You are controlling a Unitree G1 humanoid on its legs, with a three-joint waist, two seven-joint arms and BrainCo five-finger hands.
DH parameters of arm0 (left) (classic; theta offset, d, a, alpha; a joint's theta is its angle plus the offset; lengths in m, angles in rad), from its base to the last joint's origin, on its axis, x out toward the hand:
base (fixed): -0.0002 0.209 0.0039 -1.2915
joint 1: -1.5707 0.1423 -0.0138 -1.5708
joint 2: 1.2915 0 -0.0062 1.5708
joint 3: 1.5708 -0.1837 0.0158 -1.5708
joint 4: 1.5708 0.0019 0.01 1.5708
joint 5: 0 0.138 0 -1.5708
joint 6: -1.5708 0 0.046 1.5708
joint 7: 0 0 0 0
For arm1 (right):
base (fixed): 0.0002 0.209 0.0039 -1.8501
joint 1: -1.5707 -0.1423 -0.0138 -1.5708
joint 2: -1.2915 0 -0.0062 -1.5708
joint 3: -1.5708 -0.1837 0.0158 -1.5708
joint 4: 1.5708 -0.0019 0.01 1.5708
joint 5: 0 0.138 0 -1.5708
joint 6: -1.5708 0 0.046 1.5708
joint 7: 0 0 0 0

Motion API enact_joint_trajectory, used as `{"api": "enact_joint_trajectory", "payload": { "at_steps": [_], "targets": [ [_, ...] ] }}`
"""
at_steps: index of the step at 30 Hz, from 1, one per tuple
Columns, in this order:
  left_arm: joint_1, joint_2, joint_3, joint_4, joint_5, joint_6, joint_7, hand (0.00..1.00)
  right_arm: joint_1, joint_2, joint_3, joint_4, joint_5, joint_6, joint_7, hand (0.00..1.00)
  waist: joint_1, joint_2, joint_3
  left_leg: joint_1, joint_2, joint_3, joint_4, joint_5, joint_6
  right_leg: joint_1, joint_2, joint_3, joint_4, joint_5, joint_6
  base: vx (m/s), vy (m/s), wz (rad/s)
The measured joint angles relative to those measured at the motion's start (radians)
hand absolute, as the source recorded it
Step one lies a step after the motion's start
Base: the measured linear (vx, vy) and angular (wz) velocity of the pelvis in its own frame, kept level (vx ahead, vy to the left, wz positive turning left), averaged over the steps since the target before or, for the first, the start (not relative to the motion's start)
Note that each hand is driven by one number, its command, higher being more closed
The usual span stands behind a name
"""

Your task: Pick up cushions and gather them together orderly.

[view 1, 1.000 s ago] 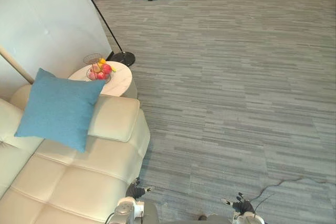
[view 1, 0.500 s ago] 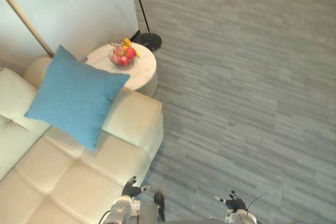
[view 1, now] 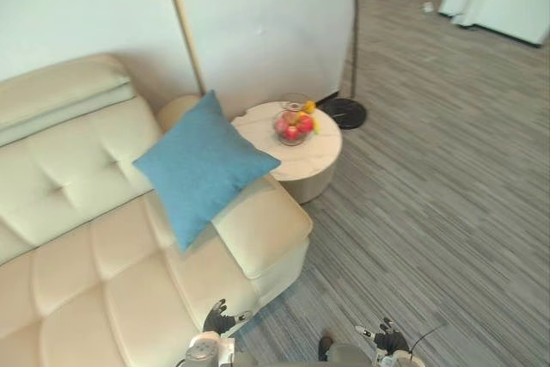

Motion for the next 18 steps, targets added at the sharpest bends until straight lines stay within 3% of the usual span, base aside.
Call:
{"api": "enact_joint_trajectory", "payload": {
  "at_steps": [1,3,4,7,8,10,11,12,13,15,16,17,18],
  "targets": [
    [0.0,-0.001,-0.001,-0.007,0.0,-0.002,-0.001,0.0,0.001,0.0,0.001,-0.002,0.0,0.0,0.0,0.0,0.003,0.001,0.002,-0.017,0.016,0.038,0.033,0.003,0.002,0.015,0.0,-0.021,-0.002,-0.004,-0.004,0.14,-0.254,1.13],
    [0.0,0.001,-0.027,-0.005,0.0,-0.007,-0.002,0.0,-0.002,0.002,0.005,-0.002,0.003,-0.003,0.0,0.0,0.014,-0.001,0.002,-0.019,0.088,0.251,0.032,0.025,0.044,0.078,-0.005,-0.1,-0.033,-0.023,-0.01,0.13,-0.166,0.77],
    [-0.002,0.002,-0.038,0.0,0.0,-0.007,-0.002,0.0,-0.002,0.002,0.005,-0.003,0.004,-0.004,0.0,0.0,0.012,-0.003,0.001,-0.015,0.091,0.279,0.014,0.025,0.047,0.085,-0.009,-0.116,-0.042,-0.025,-0.008,0.17,-0.051,0.83],
    [-0.014,0.001,-0.062,0.021,0.001,-0.005,-0.013,0.0,0.008,-0.001,0.002,0.0,0.023,-0.003,0.002,0.0,0.001,-0.003,-0.013,-0.004,0.066,0.351,-0.152,0.031,0.049,0.102,-0.023,-0.205,-0.099,-0.001,-0.001,0.19,0.008,1.1],
    [-0.02,0.012,-0.079,0.021,0.003,-0.004,-0.015,0.0,0.011,0.004,0.001,0.0,0.023,-0.003,0.003,0.0,0.005,-0.013,-0.011,-0.008,0.048,0.362,-0.197,0.042,0.056,0.113,-0.027,-0.243,-0.146,0.019,-0.004,0.15,0.064,0.84],
    [-0.037,0.031,-0.08,0.025,0.009,-0.004,-0.018,0.0,0.002,0.015,0.0,0.005,0.023,-0.003,0.004,0.0,0.012,-0.044,0.007,-0.033,0.026,0.37,-0.136,0.079,0.069,0.156,-0.055,-0.258,-0.191,0.04,0.0,0.13,0.1,0.57],
    [-0.044,0.043,-0.081,0.032,0.01,-0.007,-0.019,0.0,-0.002,0.028,0.004,0.008,0.023,-0.004,0.003,0.0,0.015,-0.061,0.009,-0.028,-0.001,0.395,-0.208,0.059,0.088,0.177,-0.081,-0.261,-0.199,0.045,0.007,0.12,0.149,0.35],
    [-0.036,0.03,-0.083,0.042,0.01,-0.007,-0.02,0.0,0.004,0.003,0.006,0.011,0.022,-0.005,0.002,0.0,0.005,-0.041,-0.019,0.0,-0.007,0.397,-0.346,0.162,0.101,0.191,-0.07,-0.257,-0.205,0.047,0.03,0.1,0.119,0.31],
    [-0.035,0.03,-0.083,0.044,0.011,-0.006,-0.02,0.0,0.002,0.006,0.008,0.012,0.022,-0.004,0.002,0.0,0.005,-0.045,-0.022,0.007,-0.019,0.399,-0.356,0.164,0.101,0.195,-0.078,-0.255,-0.207,0.045,0.033,0.13,0.127,0.19],
    [-0.029,0.048,-0.076,0.054,0.01,-0.004,-0.021,0.0,-0.013,0.024,0.027,0.007,0.019,-0.004,0.005,0.0,0.012,-0.059,-0.023,0.054,-0.063,0.412,-0.429,0.152,0.117,0.159,-0.136,-0.242,-0.097,0.01,0.075,0.1,0.157,0.03],
    [-0.03,0.048,-0.078,0.057,0.011,-0.005,-0.021,0.0,-0.013,0.024,0.028,0.008,0.019,-0.004,0.005,0.0,0.012,-0.058,-0.023,0.06,-0.066,0.412,-0.437,0.151,0.119,0.147,-0.143,-0.24,-0.067,0.007,0.078,0.02,0.201,0.06],
    [-0.026,0.051,-0.081,0.062,0.011,-0.004,-0.022,0.0,-0.012,0.025,0.034,0.002,0.019,-0.005,0.008,0.0,0.01,-0.052,-0.022,0.098,-0.074,0.411,-0.471,0.144,0.118,0.086,-0.178,-0.218,0.114,0.004,0.083,0.0,0.145,0.04],
    [-0.025,0.055,-0.082,0.063,0.011,-0.004,-0.023,0.0,-0.012,0.026,0.034,0.001,0.019,-0.004,0.007,0.0,0.011,-0.055,-0.021,0.111,-0.079,0.408,-0.478,0.143,0.12,0.066,-0.192,-0.209,0.177,0.004,0.083,-0.01,0.201,0.13]
  ]
}}
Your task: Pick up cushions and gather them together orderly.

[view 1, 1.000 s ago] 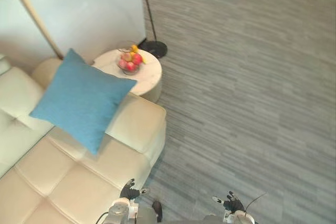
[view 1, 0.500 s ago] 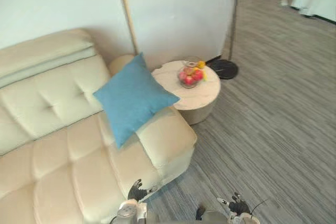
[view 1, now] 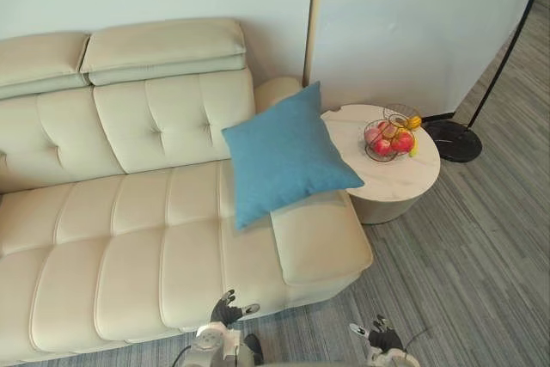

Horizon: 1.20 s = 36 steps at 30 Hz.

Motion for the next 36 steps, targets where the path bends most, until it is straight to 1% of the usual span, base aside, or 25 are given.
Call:
{"api": "enact_joint_trajectory", "payload": {
  "at_steps": [1,2,3,4,5,6,7,8,9,10,11,13,15,17,18,20,22,24,26,27,29,30,34,36],
  "targets": [
    [0.007,0.011,-0.008,0.001,0.0,0.0,0.0,0.0,0.004,0.006,0.001,-0.001,0.0,0.0,0.0,0.0,-0.006,-0.011,0.005,0.031,-0.022,-0.02,-0.018,-0.003,0.004,-0.044,-0.037,0.029,0.141,0.004,-0.007,0.02,0.111,0.25],
    [0.011,0.022,-0.014,0.002,0.0,0.001,-0.002,0.0,0.007,0.012,0.001,-0.001,0.0,0.0,0.0,0.0,-0.016,-0.026,0.004,0.06,-0.031,-0.031,-0.024,-0.013,0.016,-0.065,-0.048,0.056,0.207,-0.007,-0.004,0.07,0.098,0.54],
    [0.012,0.038,-0.017,0.005,0.001,0.004,-0.009,0.0,0.021,0.016,0.004,0.001,-0.001,0.001,0.001,0.0,-0.021,-0.042,0.001,0.079,-0.038,-0.056,-0.029,-0.02,0.013,-0.08,-0.04,0.094,0.256,-0.05,0.001,0.11,0.045,0.55],
    [0.011,0.04,-0.017,0.005,0.001,0.004,-0.011,0.0,0.026,0.015,0.005,-0.002,0.0,-0.001,0.001,0.0,-0.022,-0.04,0.001,0.081,-0.039,-0.069,-0.03,-0.022,0.011,-0.089,-0.028,0.101,0.25,-0.074,0.001,0.13,0.033,0.59],
    [0.011,0.043,-0.015,0.005,0.001,0.004,-0.013,0.0,0.023,0.011,0.005,-0.002,0.0,-0.003,0.001,0.0,-0.023,-0.035,0.0,0.075,-0.037,-0.091,-0.036,-0.019,0.007,-0.115,0.002,0.126,0.193,-0.108,-0.001,0.11,0.004,0.31],
    [0.011,0.043,-0.015,0.005,0.001,0.005,-0.013,0.0,0.023,0.011,0.004,-0.002,0.0,-0.003,0.001,0.0,-0.023,-0.035,0.0,0.075,-0.037,-0.092,-0.036,-0.019,0.006,-0.117,0.004,0.129,0.187,-0.109,-0.002,0.17,-0.02,0.49],
    [0.011,0.043,-0.013,0.006,0.0,0.005,-0.013,0.0,0.015,0.01,0.002,0.0,0.0,-0.002,0.0,0.0,-0.027,-0.028,0.003,0.073,-0.035,-0.121,-0.04,-0.013,-0.004,-0.129,0.053,0.196,0.048,-0.113,-0.002,0.19,-0.063,0.52],
    [0.013,0.044,-0.011,0.01,0.0,0.005,-0.013,0.0,0.012,0.01,0.002,0.001,0.0,-0.002,0.001,0.0,-0.036,-0.026,0.004,0.074,-0.031,-0.134,-0.033,-0.011,-0.006,-0.124,0.086,0.254,-0.051,-0.096,-0.01,0.19,-0.081,0.58],
    [0.014,0.044,-0.009,0.011,0.0,0.005,-0.013,0.0,0.013,0.011,0.002,0.002,0.0,-0.002,0.001,0.0,-0.039,-0.027,0.003,0.073,-0.031,-0.138,-0.027,-0.012,-0.009,-0.119,0.095,0.275,-0.086,-0.08,-0.015,0.21,-0.148,0.43],
    [0.012,0.049,-0.001,0.016,0.0,0.004,-0.013,0.0,0.019,0.017,0.003,0.008,0.0,-0.001,0.002,0.0,-0.04,-0.045,-0.004,0.074,-0.041,-0.15,-0.009,-0.025,-0.028,-0.099,0.1,0.306,-0.182,0.013,-0.029,0.15,-0.109,0.32],
    [0.011,0.044,0.006,0.024,0.0,0.005,-0.012,0.0,0.018,0.015,0.001,0.013,0.002,0.0,0.004,0.0,-0.041,-0.046,-0.006,0.079,-0.036,-0.161,-0.006,-0.032,-0.032,-0.086,0.102,0.304,-0.182,0.02,-0.02,0.17,-0.147,0.34],
    [0.03,0.019,0.008,0.027,0.001,0.003,-0.013,0.0,0.016,-0.004,0.0,0.033,-0.001,0.001,0.002,0.0,-0.036,-0.004,-0.042,0.083,0.006,-0.16,-0.014,-0.039,-0.051,-0.07,0.141,0.287,-0.224,0.025,-0.03,0.26,-0.162,0.06],
    [0.031,0.001,0.026,0.043,0.0,0.003,-0.014,0.0,0.018,-0.024,0.0,0.032,-0.001,0.001,0.003,0.0,-0.042,0.021,-0.05,0.091,0.03,-0.175,-0.023,-0.039,-0.056,-0.033,0.165,0.26,-0.273,0.033,-0.041,0.23,-0.15,0.12],
    [0.03,0.0,0.028,0.046,0.0,0.003,-0.014,0.0,0.031,-0.024,0.0,0.032,-0.001,0.0,0.002,0.0,-0.042,0.021,-0.05,0.112,0.047,-0.186,-0.032,-0.042,-0.068,0.004,0.182,0.245,-0.306,0.036,-0.047,0.14,-0.104,0.19],
    [0.032,0.003,0.029,0.046,0.0,0.003,-0.013,0.0,0.034,-0.027,0.0,0.032,-0.001,0.0,0.0,0.0,-0.042,0.015,-0.055,0.116,0.053,-0.187,-0.034,-0.042,-0.07,0.02,0.188,0.237,-0.326,0.039,-0.05,0.13,-0.095,0.13],
    [0.03,0.005,0.035,0.046,0.0,0.003,-0.013,0.0,0.033,-0.031,0.0,0.029,-0.001,-0.003,-0.001,0.0,-0.042,0.012,-0.057,0.114,0.054,-0.189,-0.039,-0.041,-0.072,0.026,0.191,0.234,-0.341,0.043,-0.055,0.05,-0.039,0.07],
    [0.028,0.01,0.037,0.045,0.0,0.003,-0.012,0.0,0.04,-0.036,-0.001,0.02,-0.001,-0.003,-0.003,0.0,-0.042,0.002,-0.06,0.11,0.053,-0.189,-0.044,-0.04,-0.073,0.03,0.192,0.233,-0.366,0.054,-0.06,0.01,-0.001,0.02],
    [0.03,0.023,0.037,0.038,-0.001,0.003,-0.008,0.0,0.068,-0.036,-0.001,-0.062,-0.011,-0.003,-0.012,0.0,-0.042,-0.003,-0.062,0.106,0.049,-0.19,-0.044,-0.04,-0.073,0.039,0.19,0.233,-0.392,0.068,-0.058,0.0,0.017,-0.01],
    [0.038,0.052,0.039,0.017,-0.002,0.004,0.006,0.0,0.129,-0.053,0.0,-0.217,-0.051,-0.007,-0.024,0.0,-0.048,-0.006,-0.061,0.102,0.041,-0.196,-0.044,-0.04,-0.072,0.045,0.185,0.231,-0.404,0.073,-0.056,-0.01,0.029,0.05],
    [0.04,0.058,0.043,0.004,-0.002,0.003,0.011,0.0,0.145,-0.063,0.0,-0.253,-0.063,-0.008,-0.025,0.0,-0.049,-0.007,-0.062,0.093,0.039,-0.199,-0.044,-0.04,-0.072,0.044,0.183,0.229,-0.407,0.075,-0.054,-0.04,0.02,0.15],
    [0.039,0.088,0.044,-0.058,-0.003,-0.002,0.023,0.0,0.184,-0.113,-0.001,-0.392,-0.094,-0.011,-0.027,0.0,-0.054,-0.008,-0.063,0.074,0.032,-0.215,-0.045,-0.035,-0.069,0.038,0.179,0.207,-0.418,0.082,-0.051,-0.04,0.01,0.21],
    [0.039,0.106,0.044,-0.093,-0.006,-0.011,0.031,0.0,0.189,-0.151,-0.004,-0.464,-0.12,-0.016,-0.027,0.0,-0.057,-0.009,-0.062,0.072,0.029,-0.216,-0.056,-0.024,-0.067,0.026,0.176,0.205,-0.42,0.087,-0.051,-0.03,0.007,0.14],
    [0.019,0.137,0.045,-0.169,-0.049,-0.023,0.045,0.0,0.147,-0.212,-0.047,-0.593,-0.157,-0.035,-0.032,0.0,-0.065,-0.007,-0.055,0.044,0.021,-0.235,-0.097,0.018,-0.065,-0.006,0.172,0.185,-0.431,0.105,-0.053,-0.06,-0.003,0.15],
    [-0.036,0.146,0.045,-0.248,-0.085,-0.027,0.069,0.0,0.047,-0.253,-0.047,-0.664,-0.158,-0.038,-0.043,0.0,-0.066,-0.003,-0.007,-0.014,0.019,-0.24,-0.099,0.049,-0.064,-0.064,0.171,0.183,-0.427,0.13,-0.06,-0.13,-0.014,0.1]
  ]
}}
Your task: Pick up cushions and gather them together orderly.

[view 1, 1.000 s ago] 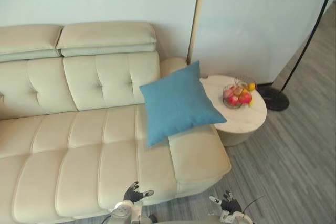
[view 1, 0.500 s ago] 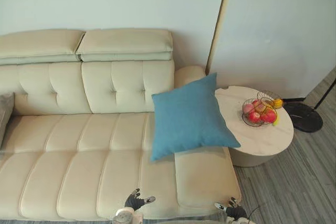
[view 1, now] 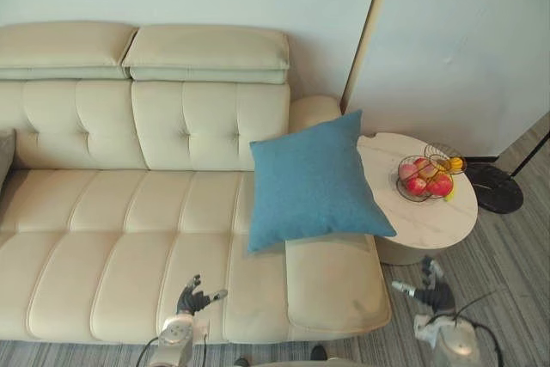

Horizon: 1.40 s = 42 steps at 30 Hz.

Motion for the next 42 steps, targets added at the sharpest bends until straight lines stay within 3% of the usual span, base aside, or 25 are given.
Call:
{"api": "enact_joint_trajectory", "payload": {
  "at_steps": [5,9,12,21,26,39,42],
  "targets": [
    [-0.174,-0.006,-0.01,-0.083,-0.058,-0.015,0.052,0.0,-0.259,-0.049,0.027,-0.044,0.001,-0.009,-0.041,0.0,0.012,0.008,0.095,-0.137,0.006,0.001,0.016,0.05,-0.002,-0.148,-0.003,0.002,0.043,0.039,-0.014,-0.2,-0.022,0.01],
    [-0.34,-0.042,-0.013,-0.097,-0.08,-0.021,0.095,0.0,-0.423,-0.05,0.087,-0.059,0.007,-0.009,-0.08,0.0,0.029,-0.007,0.114,-0.279,0.018,0.007,0.106,0.041,-0.005,-0.294,-0.009,0.009,0.145,0.031,-0.026,-0.16,-0.047,0.01],
    [-0.453,-0.068,-0.008,-0.128,-0.116,-0.032,0.131,0.0,-0.524,-0.048,0.134,-0.062,0.024,-0.009,-0.116,0.0,0.036,-0.015,0.135,-0.383,0.067,0.094,0.225,-0.013,-0.006,-0.37,-0.008,0.005,0.202,0.021,-0.038,-0.16,-0.036,0.0],
    [-0.678,-0.082,0.073,-0.067,-0.195,-0.035,0.205,0.0,-0.797,-0.032,0.134,-0.028,0.097,0.006,-0.237,0.0,0.048,-0.017,0.156,-0.527,0.114,0.136,0.323,-0.001,-0.002,-0.494,-0.007,-0.013,0.26,0.023,-0.045,-0.06,-0.015,0.05],
    [-0.783,-0.081,0.108,-0.048,-0.213,-0.035,0.209,0.0,-0.895,-0.022,0.119,-0.006,0.099,0.009,-0.303,0.0,0.053,-0.017,0.156,-0.559,0.117,0.136,0.336,-0.001,-0.002,-0.518,-0.007,-0.019,0.261,0.023,-0.045,0.04,-0.009,0.03],
    [-0.935,-0.049,0.158,0.057,-0.214,-0.014,0.2,0.0,-1.117,-0.045,0.047,0.23,0.12,0.059,-0.308,0.0,0.049,-0.017,0.167,-0.599,0.134,0.174,0.335,-0.001,-0.002,-0.552,0.013,0.009,0.206,0.06,-0.051,0.04,-0.013,-0.08],
    [-0.961,-0.044,0.188,0.071,-0.213,-0.008,0.198,0.0,-1.159,-0.055,0.047,0.268,0.119,0.074,-0.306,0.0,0.035,-0.017,0.184,-0.603,0.137,0.18,0.334,-0.001,-0.002,-0.554,0.018,0.016,0.189,0.073,-0.051,0.02,-0.02,-0.08]
  ]
}}
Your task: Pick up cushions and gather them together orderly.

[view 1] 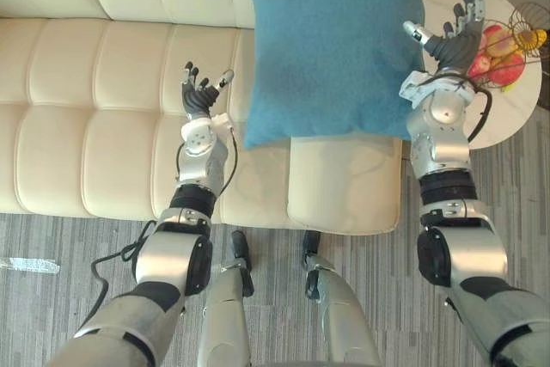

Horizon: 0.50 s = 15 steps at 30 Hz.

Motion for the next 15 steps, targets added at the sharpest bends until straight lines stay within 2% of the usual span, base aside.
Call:
{"api": "enact_joint_trajectory", "payload": {
  "at_steps": [8,15],
  "targets": [
    [-0.021,-0.01,0.047,0.05,0.002,0.018,-0.019,0.0,-0.121,-0.002,0.011,0.124,0.0,0.036,0.024,0.0,-0.017,0.001,0.022,-0.003,0.008,0.03,-0.014,0.0,0.0,-0.003,0.015,0.027,-0.052,0.032,0.001,0.03,-0.036,-0.11],
    [-0.036,-0.067,0.043,0.077,0.002,0.019,-0.042,0.0,-0.167,0.008,0.091,0.175,0.023,0.036,0.079,0.0,-0.025,0.001,0.043,-0.044,0.011,0.042,-0.014,0.0,0.0,-0.047,0.019,0.041,-0.067,0.049,0.003,0.02,-0.051,-0.06]
  ]
}}
